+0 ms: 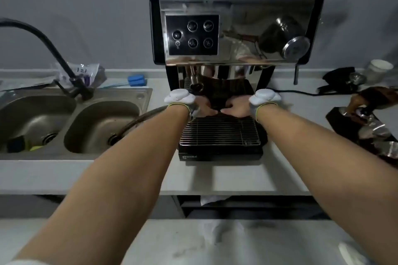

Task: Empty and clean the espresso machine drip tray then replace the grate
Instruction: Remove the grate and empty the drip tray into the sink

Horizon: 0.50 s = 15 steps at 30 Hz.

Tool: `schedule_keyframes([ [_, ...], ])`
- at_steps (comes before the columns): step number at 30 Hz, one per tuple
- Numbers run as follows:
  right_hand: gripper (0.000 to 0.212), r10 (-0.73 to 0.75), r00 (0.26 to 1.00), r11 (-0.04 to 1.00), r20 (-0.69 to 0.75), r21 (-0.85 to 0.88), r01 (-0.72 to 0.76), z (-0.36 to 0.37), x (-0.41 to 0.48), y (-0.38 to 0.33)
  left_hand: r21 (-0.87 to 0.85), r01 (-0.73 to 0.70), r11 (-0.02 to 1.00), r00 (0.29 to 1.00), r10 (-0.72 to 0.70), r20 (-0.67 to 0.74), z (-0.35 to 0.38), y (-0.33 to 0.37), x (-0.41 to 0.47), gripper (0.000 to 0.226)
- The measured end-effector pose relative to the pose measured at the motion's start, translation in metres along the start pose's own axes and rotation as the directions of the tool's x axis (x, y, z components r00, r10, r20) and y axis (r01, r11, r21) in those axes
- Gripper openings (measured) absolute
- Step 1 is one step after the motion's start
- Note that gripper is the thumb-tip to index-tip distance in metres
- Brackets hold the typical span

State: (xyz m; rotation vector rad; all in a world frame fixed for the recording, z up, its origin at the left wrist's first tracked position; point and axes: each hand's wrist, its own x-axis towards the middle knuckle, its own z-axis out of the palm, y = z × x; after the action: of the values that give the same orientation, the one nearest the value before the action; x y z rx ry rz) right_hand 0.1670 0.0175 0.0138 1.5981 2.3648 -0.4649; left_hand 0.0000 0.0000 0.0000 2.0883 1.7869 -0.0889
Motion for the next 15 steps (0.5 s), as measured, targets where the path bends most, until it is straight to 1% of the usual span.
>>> schedule_keyframes([
  [1,0.054,-0.015,0.999,1.000,-0.032,0.012,0.015,0.009,0.008,0.001,0.002,-0.010,1.000,1.000,0.010,-0.029,0.009,0.003,0.006,0.048],
  [3,0.051,-0.031,0.987,0.998,-0.160,0.055,0.040,0.030,0.018,0.005,-0.032,-0.028,0.999,0.989,0.023,-0.144,0.030,0.001,0.014,0.047],
  [5,0.049,-0.018,0.975,0.995,-0.220,0.094,0.040,0.057,0.032,0.012,-0.050,0.004,0.999,0.971,-0.016,-0.239,0.059,-0.002,0.022,0.043],
  [8,0.046,0.009,0.952,0.998,-0.306,0.065,0.011,0.078,0.047,0.022,0.049,0.047,0.998,0.897,-0.021,-0.441,0.089,-0.008,0.031,0.033],
  [10,0.047,0.002,0.922,0.997,-0.387,0.068,0.027,0.082,0.051,0.023,0.097,0.056,0.994,0.859,0.002,-0.512,0.097,-0.008,0.031,0.032],
  [12,0.049,0.003,0.899,0.995,-0.437,0.091,0.040,0.085,0.058,0.024,0.072,0.064,0.995,0.816,-0.010,-0.578,0.103,-0.009,0.038,0.031],
  [15,0.050,0.015,0.896,0.995,-0.444,0.097,0.031,0.086,0.065,0.025,0.068,0.087,0.994,0.784,-0.027,-0.621,0.103,-0.011,0.044,0.031],
])
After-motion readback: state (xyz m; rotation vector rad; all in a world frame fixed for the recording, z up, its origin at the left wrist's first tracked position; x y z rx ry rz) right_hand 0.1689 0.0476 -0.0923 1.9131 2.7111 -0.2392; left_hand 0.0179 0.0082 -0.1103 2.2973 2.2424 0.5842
